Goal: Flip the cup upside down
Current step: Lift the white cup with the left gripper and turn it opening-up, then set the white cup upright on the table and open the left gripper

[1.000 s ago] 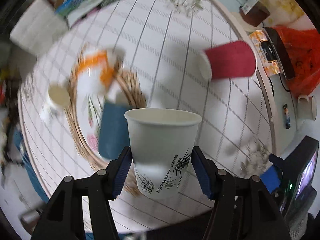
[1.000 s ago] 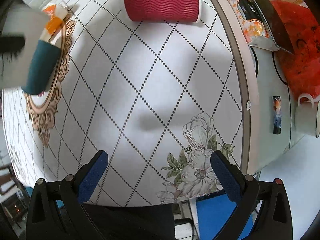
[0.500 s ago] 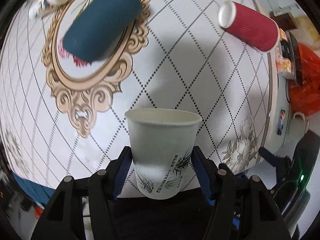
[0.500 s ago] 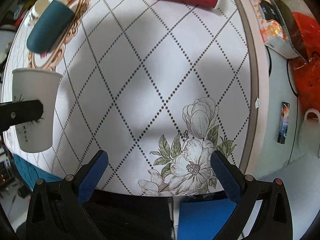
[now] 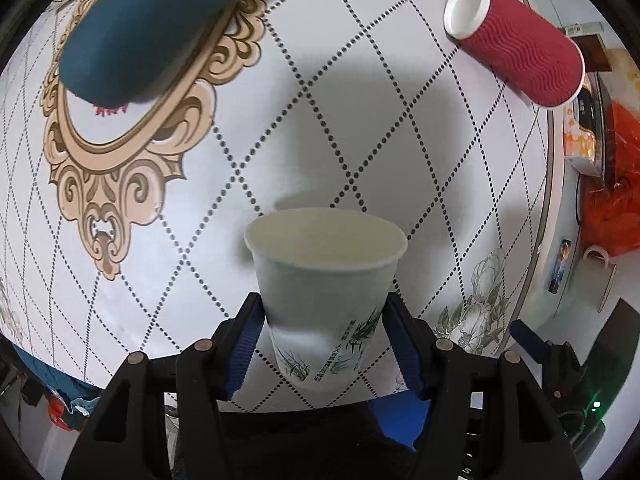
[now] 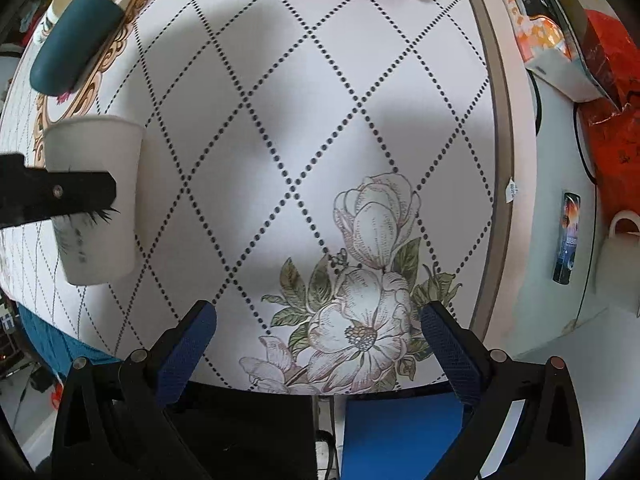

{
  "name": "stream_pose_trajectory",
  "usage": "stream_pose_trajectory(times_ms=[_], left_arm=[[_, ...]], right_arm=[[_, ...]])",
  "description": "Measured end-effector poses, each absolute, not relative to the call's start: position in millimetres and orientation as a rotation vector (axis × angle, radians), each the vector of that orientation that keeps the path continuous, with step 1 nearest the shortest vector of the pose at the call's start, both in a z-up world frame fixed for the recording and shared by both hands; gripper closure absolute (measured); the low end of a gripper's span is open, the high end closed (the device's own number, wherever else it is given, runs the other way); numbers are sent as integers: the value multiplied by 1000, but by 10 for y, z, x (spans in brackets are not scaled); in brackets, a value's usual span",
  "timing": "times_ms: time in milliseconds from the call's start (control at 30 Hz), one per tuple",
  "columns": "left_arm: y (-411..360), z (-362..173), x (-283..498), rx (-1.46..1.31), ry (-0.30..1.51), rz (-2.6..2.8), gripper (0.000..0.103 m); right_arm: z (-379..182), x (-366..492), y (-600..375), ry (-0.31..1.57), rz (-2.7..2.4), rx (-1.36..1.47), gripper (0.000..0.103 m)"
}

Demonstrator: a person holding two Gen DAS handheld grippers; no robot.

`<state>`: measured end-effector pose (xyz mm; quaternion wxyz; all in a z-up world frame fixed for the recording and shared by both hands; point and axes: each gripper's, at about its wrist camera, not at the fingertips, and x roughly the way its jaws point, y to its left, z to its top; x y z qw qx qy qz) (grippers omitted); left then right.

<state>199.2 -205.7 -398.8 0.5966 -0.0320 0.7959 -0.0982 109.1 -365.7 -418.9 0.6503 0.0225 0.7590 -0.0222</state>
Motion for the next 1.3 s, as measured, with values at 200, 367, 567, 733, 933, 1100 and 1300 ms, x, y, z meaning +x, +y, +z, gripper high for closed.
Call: stream_pose_trajectory(times_ms=[200, 367, 567, 733, 933, 1100, 1300], left_arm=[[-2159, -4029, 1976, -58, 1835, -241, 42], [-2191, -4028, 1976, -28, 1823, -248, 42], [-2240, -4054, 1951, 10, 1810, -253, 20], [-2198, -4011, 1966, 8, 1785, -253, 18], [-2085, -3836, 2010, -3, 1748, -257, 18], [-1906, -3527, 2014, 44, 1647, -212, 18], [-1514, -3223, 1872, 110, 1543, -116, 18]], right_arm=[[-4163, 1022, -3653, 1723, -70, 54, 0], [-4191, 1119, -3713, 1725, -78, 49, 0], [-4144, 1163, -3653, 1721, -83, 55, 0], [-4163, 1170, -3661, 1721, -83, 56, 0], [-4143, 1163, -3657, 1714, -83, 65, 0], [-3968, 1172, -3625, 1694, -76, 93, 0], [-3623, 1210, -3403, 1633, -29, 147, 0]])
